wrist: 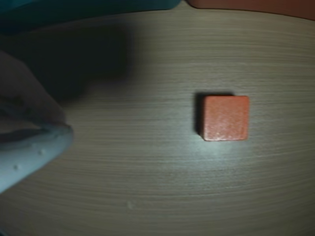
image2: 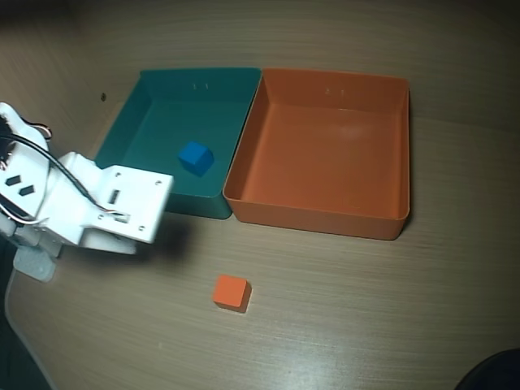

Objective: Grasp a cube and put it in the box.

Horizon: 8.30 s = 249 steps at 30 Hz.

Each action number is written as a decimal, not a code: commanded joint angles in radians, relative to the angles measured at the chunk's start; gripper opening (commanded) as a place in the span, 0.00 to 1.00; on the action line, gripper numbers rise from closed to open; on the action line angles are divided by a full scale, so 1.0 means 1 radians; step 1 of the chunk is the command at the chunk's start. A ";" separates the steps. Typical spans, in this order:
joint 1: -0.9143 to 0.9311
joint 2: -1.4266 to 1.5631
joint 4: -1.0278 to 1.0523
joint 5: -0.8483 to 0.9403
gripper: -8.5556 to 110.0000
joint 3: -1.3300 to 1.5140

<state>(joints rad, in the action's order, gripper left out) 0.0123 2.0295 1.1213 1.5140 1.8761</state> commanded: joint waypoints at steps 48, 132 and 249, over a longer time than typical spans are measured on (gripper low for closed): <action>0.015 -0.491 -0.255 0.175 0.02 -0.345; 0.081 -0.640 -0.253 0.199 0.45 -0.410; -0.199 -0.537 -0.250 0.199 0.02 -0.779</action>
<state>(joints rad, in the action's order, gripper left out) -0.1519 1.4097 0.8759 1.7196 1.1628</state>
